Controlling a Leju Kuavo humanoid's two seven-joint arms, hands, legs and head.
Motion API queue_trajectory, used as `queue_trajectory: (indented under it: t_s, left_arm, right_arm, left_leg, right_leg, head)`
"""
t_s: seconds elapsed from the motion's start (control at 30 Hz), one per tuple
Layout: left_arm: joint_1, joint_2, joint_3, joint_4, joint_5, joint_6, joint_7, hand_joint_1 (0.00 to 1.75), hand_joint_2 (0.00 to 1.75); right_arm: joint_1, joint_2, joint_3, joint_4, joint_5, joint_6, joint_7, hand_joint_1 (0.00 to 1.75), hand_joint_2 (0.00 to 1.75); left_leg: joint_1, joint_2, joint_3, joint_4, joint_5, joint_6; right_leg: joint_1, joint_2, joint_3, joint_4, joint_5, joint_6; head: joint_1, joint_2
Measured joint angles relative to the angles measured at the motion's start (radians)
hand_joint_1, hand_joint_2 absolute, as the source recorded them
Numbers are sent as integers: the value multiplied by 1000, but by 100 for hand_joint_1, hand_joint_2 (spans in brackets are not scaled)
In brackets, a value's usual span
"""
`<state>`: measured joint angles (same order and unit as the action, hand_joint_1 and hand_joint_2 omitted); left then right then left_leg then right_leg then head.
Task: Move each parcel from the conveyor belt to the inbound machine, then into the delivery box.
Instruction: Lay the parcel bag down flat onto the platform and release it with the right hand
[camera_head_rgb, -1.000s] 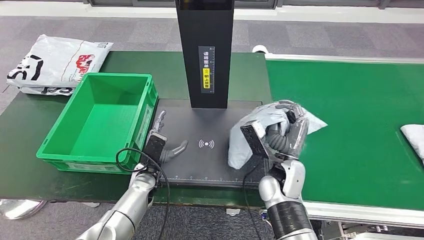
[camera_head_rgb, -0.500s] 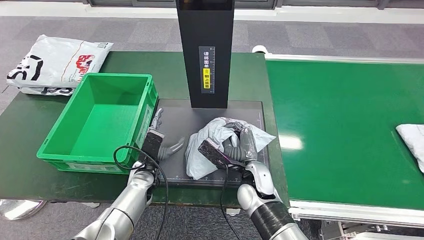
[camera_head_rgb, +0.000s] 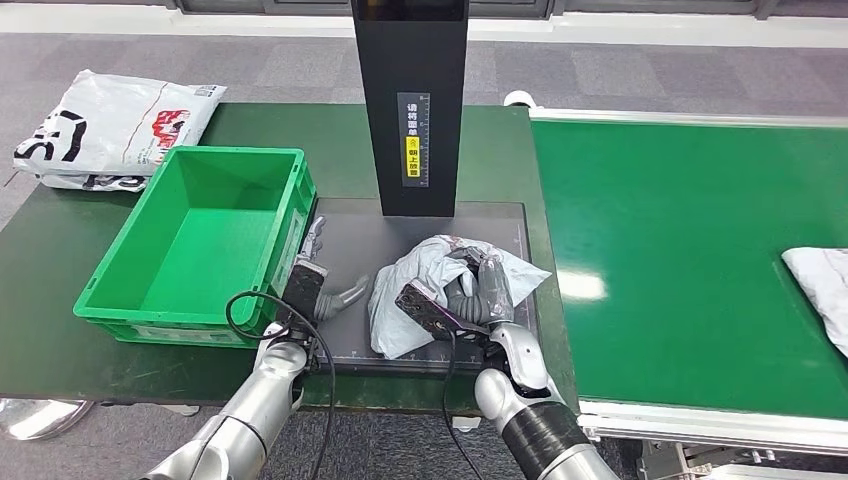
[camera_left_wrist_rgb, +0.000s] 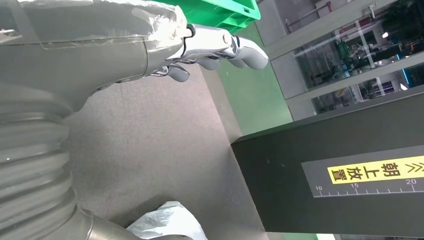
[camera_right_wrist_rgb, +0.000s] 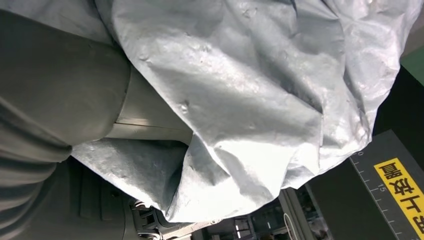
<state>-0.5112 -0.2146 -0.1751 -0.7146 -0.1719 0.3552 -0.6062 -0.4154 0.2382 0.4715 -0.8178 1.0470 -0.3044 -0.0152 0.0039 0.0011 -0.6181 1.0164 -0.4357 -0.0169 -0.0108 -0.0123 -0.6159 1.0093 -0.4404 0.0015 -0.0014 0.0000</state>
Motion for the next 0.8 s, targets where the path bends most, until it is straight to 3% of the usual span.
queue_trajectory:
  t_s: [0.3, 0.33, 0.43, 0.47, 0.53, 0.6, 0.73, 0.8]
  left_arm:
    - [0, 2, 0, 2, 23, -6, 0, 0, 175]
    - [0, 2, 0, 2, 25, -6, 0, 0, 175]
    - [0, 0, 0, 2, 29, -7, 0, 0, 175]
    - [0, 0, 0, 2, 30, -8, 0, 0, 175]
    - [-3, -2, 0, 3, 31, -10, 0, 0, 175]
    - [-7, -6, 0, 3, 37, -25, -4, 0, 175]
    - [9, -17, 0, -28, 47, -75, 2, 0, 175]
    - [17, -26, -4, -51, 49, -80, 18, 0, 175]
  right_arm:
    - [-8, -14, 33, 29, 8, 30, -10, 175, 175]
    - [-8, -15, 34, 31, 4, 24, -16, 164, 175]
    - [-11, -17, 41, 38, 3, 48, -12, 34, 175]
    - [-15, -18, 47, 47, 10, 72, -2, 1, 175]
    - [-23, -19, 65, 75, 18, 102, 14, 0, 175]
    - [-17, -19, 70, 92, -40, 41, -35, 0, 175]
    - [58, -25, 5, -5, -400, -255, -342, 0, 175]
    - [88, -33, -35, -86, -511, -295, -411, 0, 175]
  left_leg:
    - [0, 0, 0, 0, 0, 0]
    - [0, 0, 0, 0, 0, 0]
    - [0, 1, 1, 0, 0, 0]
    - [0, 1, 1, 0, 0, 0]
    - [0, 2, 2, 0, 0, 0]
    - [0, 3, 2, 0, 0, 0]
    - [0, 1, 1, 0, 0, 0]
    - [0, 1, 1, 0, 0, 0]
  right_leg:
    - [0, 0, 0, 0, 0, 0]
    - [0, 0, 0, 0, 0, 0]
    - [0, 0, 0, 0, 0, 0]
    - [0, 1, 0, 0, 0, 0]
    - [0, 2, 0, 0, 0, 0]
    - [0, 2, 1, 0, 0, 0]
    - [0, 1, 1, 0, 0, 0]
    - [0, 1, 0, 0, 0, 0]
  head:
    - [0, 0]
    - [0, 0]
    - [0, 0]
    - [0, 0]
    - [0, 0]
    - [0, 0]
    - [0, 0]
    - [0, 0]
